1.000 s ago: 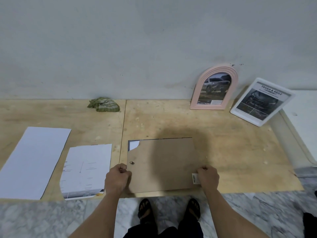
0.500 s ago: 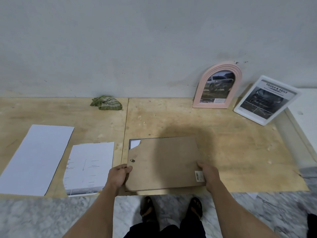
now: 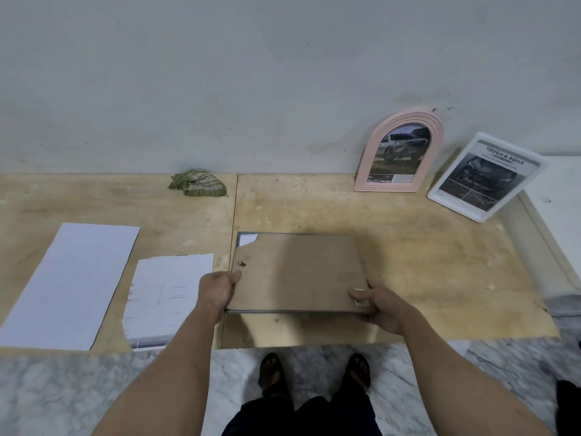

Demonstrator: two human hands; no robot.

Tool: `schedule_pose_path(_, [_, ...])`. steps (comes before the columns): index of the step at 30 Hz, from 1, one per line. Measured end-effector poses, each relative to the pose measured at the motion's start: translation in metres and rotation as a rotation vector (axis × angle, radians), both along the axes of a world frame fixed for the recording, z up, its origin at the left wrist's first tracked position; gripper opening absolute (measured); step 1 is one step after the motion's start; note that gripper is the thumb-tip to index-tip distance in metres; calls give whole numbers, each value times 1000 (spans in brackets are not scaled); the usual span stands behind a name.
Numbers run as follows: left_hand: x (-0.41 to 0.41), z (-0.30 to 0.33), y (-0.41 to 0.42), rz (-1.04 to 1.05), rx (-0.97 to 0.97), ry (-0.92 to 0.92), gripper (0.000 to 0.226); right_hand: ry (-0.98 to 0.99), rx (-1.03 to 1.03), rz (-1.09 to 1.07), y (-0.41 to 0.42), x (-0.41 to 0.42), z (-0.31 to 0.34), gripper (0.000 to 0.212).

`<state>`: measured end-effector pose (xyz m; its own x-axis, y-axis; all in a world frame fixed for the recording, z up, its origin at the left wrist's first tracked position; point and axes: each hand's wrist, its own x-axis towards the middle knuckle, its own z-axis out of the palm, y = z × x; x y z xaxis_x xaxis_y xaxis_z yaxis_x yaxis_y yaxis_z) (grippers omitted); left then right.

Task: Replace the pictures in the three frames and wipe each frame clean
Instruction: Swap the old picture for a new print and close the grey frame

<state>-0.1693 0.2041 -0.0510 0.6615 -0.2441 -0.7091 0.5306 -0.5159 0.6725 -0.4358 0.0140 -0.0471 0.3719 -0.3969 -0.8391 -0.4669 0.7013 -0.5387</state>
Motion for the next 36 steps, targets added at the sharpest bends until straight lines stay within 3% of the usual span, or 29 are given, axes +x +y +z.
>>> schedule_pose_path(2, [7, 3, 2, -68, -48, 67, 15, 3, -15, 45, -4, -4, 0, 35])
schedule_pose_path(5, [16, 5, 17, -294, -109, 361, 25, 48, -68, 19, -11, -8, -1, 39])
schedule_pose_path(7, [20, 1, 24, -376, -112, 440, 36, 63, -72, 6, -12, -9, -2, 40])
schedule_pose_path(12, [21, 1, 18, -278, -65, 247, 41, 23, -67, -30, -8, -4, -2, 40])
schedule_pose_path(16, [19, -2, 9, -140, -103, 206, 37, -48, -74, 34, -6, 1, 5, 48])
schedule_pose_path(21, [2, 9, 0, -367, -108, 299, 51, 69, -207, 57, -3, 9, 1, 65])
schedule_pose_path(28, [-8, 12, -2, -301, -110, 190, 44, 159, -356, 114, -5, 15, 0, 59])
schedule_pose_path(32, [-9, 13, 3, -287, -114, 198, 49, 162, -267, 141, -8, 13, 3, 49])
schedule_pose_path(36, [0, 13, 0, -279, -130, 258, 58, 153, -275, -139, -14, 11, 14, 21])
